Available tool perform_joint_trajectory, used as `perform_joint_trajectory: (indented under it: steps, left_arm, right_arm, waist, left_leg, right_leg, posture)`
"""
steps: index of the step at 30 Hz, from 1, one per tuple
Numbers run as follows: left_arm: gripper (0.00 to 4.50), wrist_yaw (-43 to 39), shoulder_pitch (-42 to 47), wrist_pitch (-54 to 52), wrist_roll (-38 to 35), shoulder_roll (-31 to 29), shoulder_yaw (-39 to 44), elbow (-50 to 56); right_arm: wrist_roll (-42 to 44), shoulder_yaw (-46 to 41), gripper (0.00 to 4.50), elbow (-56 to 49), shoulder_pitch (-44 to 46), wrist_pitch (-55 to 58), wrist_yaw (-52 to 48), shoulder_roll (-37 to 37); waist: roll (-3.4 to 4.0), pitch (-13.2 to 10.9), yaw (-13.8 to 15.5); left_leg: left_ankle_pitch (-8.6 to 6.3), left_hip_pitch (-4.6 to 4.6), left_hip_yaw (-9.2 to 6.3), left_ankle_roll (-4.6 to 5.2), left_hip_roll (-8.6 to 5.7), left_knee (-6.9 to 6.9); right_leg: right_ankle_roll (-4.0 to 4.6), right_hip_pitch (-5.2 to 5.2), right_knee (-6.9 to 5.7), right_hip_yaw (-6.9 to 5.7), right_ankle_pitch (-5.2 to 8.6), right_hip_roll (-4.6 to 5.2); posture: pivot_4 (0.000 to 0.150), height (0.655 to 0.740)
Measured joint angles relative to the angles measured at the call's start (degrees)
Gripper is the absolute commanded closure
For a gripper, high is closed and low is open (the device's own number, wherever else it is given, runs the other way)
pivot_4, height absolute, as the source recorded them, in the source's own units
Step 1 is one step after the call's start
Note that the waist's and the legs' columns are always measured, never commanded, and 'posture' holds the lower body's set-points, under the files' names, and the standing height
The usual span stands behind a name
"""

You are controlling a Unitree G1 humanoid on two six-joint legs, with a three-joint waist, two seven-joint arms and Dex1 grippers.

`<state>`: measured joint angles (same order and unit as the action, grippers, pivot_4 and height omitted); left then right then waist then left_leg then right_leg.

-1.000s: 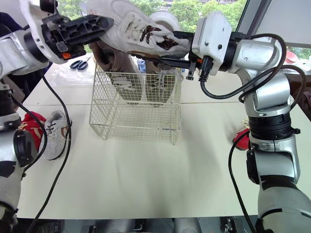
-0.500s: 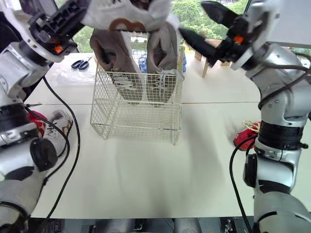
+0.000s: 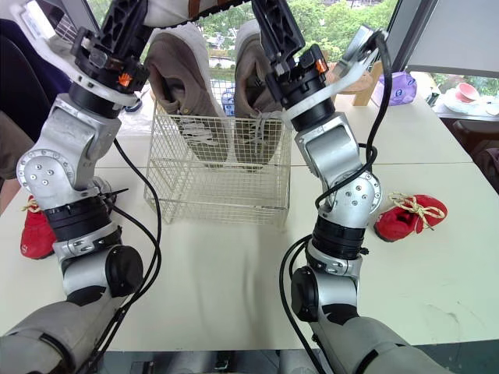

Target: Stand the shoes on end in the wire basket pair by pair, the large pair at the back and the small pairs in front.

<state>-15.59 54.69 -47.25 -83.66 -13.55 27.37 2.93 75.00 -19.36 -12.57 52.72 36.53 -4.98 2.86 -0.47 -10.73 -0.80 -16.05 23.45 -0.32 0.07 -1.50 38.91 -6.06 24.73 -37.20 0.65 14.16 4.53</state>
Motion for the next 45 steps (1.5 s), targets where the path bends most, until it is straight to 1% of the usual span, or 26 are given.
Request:
perform_joint_trajectory:
  steps: [5,10,11,14,16,18,19,22,23,24,26,27,28,29,30,32,34,37,39,42,45]
  left_arm:
    - [3.61,0.08,-3.76,-0.19,0.2,0.14,-3.84,0.43]
    - [3.61,0.17,-4.74,0.57,0.67,0.14,-4.47,0.02]
    - [3.61,0.13,-4.74,0.65,0.67,0.14,-4.59,0.02]
    - [3.61,-0.66,-4.74,1.28,0.98,0.05,-5.24,0.5]
    - [3.61,-1.0,-4.83,1.5,1.02,-0.35,-5.75,1.22]
    - [3.61,-1.29,-4.97,1.54,1.01,-0.89,-5.98,2.11]
    - [3.61,-1.31,-5.06,1.61,1.01,-1.14,-6.12,2.45]
    - [2.65,-1.63,-7.25,1.52,1.14,-2.68,-6.36,4.1]
    - [2.22,-1.86,-8.98,1.07,1.19,-3.84,-6.54,4.92]
    - [1.77,-1.94,-10.45,0.48,1.19,-4.81,-6.63,5.73]
    - [0.65,-1.47,-13.68,-0.14,1.27,-6.71,-7.04,8.36]
    - [0.2,-0.83,-15.0,-0.27,1.59,-7.65,-7.15,10.3]
    - [0.04,0.27,-17.02,-1.02,2.19,-9.44,-7.77,12.7]
    - [0.04,1.09,-18.81,-1.44,2.65,-10.68,-8.26,14.53]
    - [0.04,1.77,-21.51,-2.54,3.19,-12.91,-8.88,17.43]
    - [0.04,3.67,-28.09,-5.08,2.99,-17.78,-10.1,24.87]
    - [0.04,6.19,-31.74,-5.64,1.8,-19.84,-10.14,29.2]
    - [0.04,9.72,-37.63,-6.06,0.4,-25.8,-9.56,35.96]
    - [0.04,11.16,-41.81,-6.31,0.15,-29.31,-8.36,37.84]
    - [0.04,11.09,-45.15,-6.1,-0.2,-32.53,-7.64,37.96]
    - [0.04,10.18,-46.31,-5.32,-1.62,-33.72,-7.38,38.3]
  right_arm:
    - [2.15,0.36,0.06,-0.11,0.17,-2.38,0.03,-0.1]
    - [2.43,1.0,0.06,0.46,0.13,-2.71,-0.51,-1.39]
    - [2.43,1.03,0.57,0.48,0.12,-2.81,-0.51,-1.48]
    - [2.08,1.32,1.83,0.62,-0.22,-3.32,-0.55,-1.99]
    - [1.77,1.36,2.77,0.67,-0.47,-3.58,-0.55,-2.21]
    - [1.62,1.39,3.38,0.8,-0.61,-3.62,-0.52,-2.44]
    - [1.61,1.42,3.55,0.86,-0.61,-3.64,-0.52,-2.52]
    - [1.76,1.98,3.57,1.07,-0.6,-3.53,-0.53,-2.86]
    - [2.0,2.04,3.57,1.22,-0.56,-3.33,-0.62,-3.43]
    - [2.34,2.01,3.57,1.43,-0.54,-3.14,-0.79,-4.07]
    - [3.16,1.9,3.57,2.77,-0.12,-2.24,-1.97,-6.03]
    - [3.63,1.82,3.57,4.01,0.43,-1.81,-3.05,-7.54]
    - [4.38,0.94,3.57,5.51,1.89,-1.79,-4.59,-9.22]
    - [4.59,0.23,3.57,6.59,3.28,-1.8,-6.29,-11.07]
    - [4.26,0.28,3.57,8.13,5.04,-1.28,-9.24,-14.59]
    - [1.35,0.02,3.57,12.31,8.1,0.12,-17.6,-24.66]
    - [-2.26,-0.01,3.57,16.53,9.68,0.18,-24.9,-30.9]
    - [-13.02,6.03,3.57,24.29,12.01,-0.9,-41.12,-42.17]
    - [-20.69,10.66,3.57,28.75,14.37,-3.17,-51.52,-47.52]
    - [-29.24,16.38,3.57,31.17,17.02,-6.95,-62.64,-49.31]
    - [-35.71,21.48,3.57,33.47,17.43,-10.05,-69.76,-48.9]
  waist:
    - [0.0,0.0,-0.15]
    - [0.0,0.0,-0.18]
    - [0.0,0.0,-0.18]
    - [0.0,0.0,-0.18]
    - [0.0,0.0,-0.14]
    - [0.0,0.0,-0.16]
    - [0.0,0.0,-0.17]
    - [0.0,0.0,-0.32]
    - [0.01,-0.01,-0.39]
    - [0.01,-0.01,-0.42]
    - [0.02,-0.01,-0.35]
    - [0.02,-0.01,-0.33]
    - [0.04,-0.03,-0.25]
    - [0.05,-0.04,-0.1]
    - [0.04,-0.05,-0.08]
    - [0.03,-0.05,0.14]
    - [0.03,-0.04,0.2]
    - [0.06,-0.07,-0.09]
    - [0.11,-0.08,-0.34]
    - [0.11,-0.08,-0.4]
    - [0.11,-0.08,-0.13]
  left_leg:
    - [0.0,0.0,-0.01,0.01,0.01,0.0]
    - [0.0,0.0,-0.01,0.01,0.05,-0.01]
    - [0.0,0.0,-0.01,0.01,0.05,-0.01]
    - [-0.01,0.0,0.0,0.02,0.05,-0.01]
    - [-0.01,0.0,0.0,0.02,0.05,-0.01]
    - [-0.01,0.0,0.0,0.02,0.04,-0.01]
    - [-0.01,0.0,0.0,0.02,0.05,-0.01]
    - [-0.01,-0.01,0.0,0.02,0.06,-0.03]
    - [-0.01,-0.01,0.0,0.02,0.07,-0.05]
    - [-0.01,-0.02,0.0,0.02,0.08,-0.06]
    - [-0.01,-0.01,-0.01,0.02,0.1,-0.06]
    - [-0.01,-0.01,0.0,0.02,0.09,-0.06]
    - [-0.01,-0.01,0.01,0.03,0.08,-0.06]
    - [-0.04,-0.01,0.0,0.07,0.06,-0.06]
    - [-0.05,-0.01,0.0,0.1,0.07,-0.06]
    - [-0.12,-0.01,-0.01,0.21,0.05,-0.05]
    - [-0.14,-0.01,-0.01,0.24,0.06,-0.05]
    - [-0.16,-0.04,0.02,0.26,0.09,-0.1]
    - [-0.16,-0.1,0.09,0.26,0.12,-0.25]
    - [-0.14,-0.18,0.09,0.24,0.22,-0.41]
    - [-0.08,-0.18,0.09,0.12,0.22,-0.57]
  right_leg:
    - [0.0,0.0,0.0,0.0,0.0,-0.04]
    - [0.0,0.0,0.0,0.0,0.0,-0.08]
    - [0.0,0.0,0.0,0.0,0.0,-0.08]
    - [0.0,0.0,0.02,0.0,0.0,-0.08]
    - [0.0,0.0,0.03,0.0,0.0,-0.08]
    - [0.0,0.0,0.03,0.0,0.0,-0.07]
    - [0.0,0.0,0.03,0.0,0.0,-0.08]
    - [0.0,0.0,0.04,0.01,0.0,-0.08]
    - [0.0,0.01,0.03,0.01,0.01,-0.08]
    - [0.0,0.02,0.03,0.01,0.01,-0.1]
    - [0.0,0.02,0.04,0.01,0.01,-0.09]
    - [0.01,0.01,0.06,0.01,0.01,-0.08]
    - [0.0,0.0,0.08,0.02,0.01,-0.05]
    - [0.0,-0.02,0.08,0.03,0.01,-0.03]
    - [0.01,-0.04,0.14,0.03,0.01,-0.03]
    - [0.03,-0.15,0.27,0.04,0.02,0.02]
    - [0.03,-0.23,0.46,0.04,0.02,0.1]
    - [0.14,-0.24,0.56,0.08,0.07,0.13]
    - [0.21,-0.2,0.58,0.12,0.11,0.11]
    - [0.24,-0.2,0.61,0.12,0.08,0.0]
    - [0.33,-0.2,0.79,0.11,0.02,0.02]
  posture:
    - [0.15,0.74]
    - [0.15,0.74]
    - [0.15,0.74]
    - [0.15,0.74]
    - [0.15,0.74]
    - [0.15,0.74]
    - [0.15,0.74]
    - [0.15,0.74]
    - [0.15,0.74]
    - [0.15,0.74]
    - [0.15,0.74]
    - [0.15,0.74]
    - [0.15,0.74]
    - [0.15,0.74]
    - [0.15,0.74]
    - [0.15,0.74]
    - [0.15,0.74]
    - [0.15,0.74]
    - [0.15,0.74]
    - [0.15,0.74]
    - [0.15,0.74]
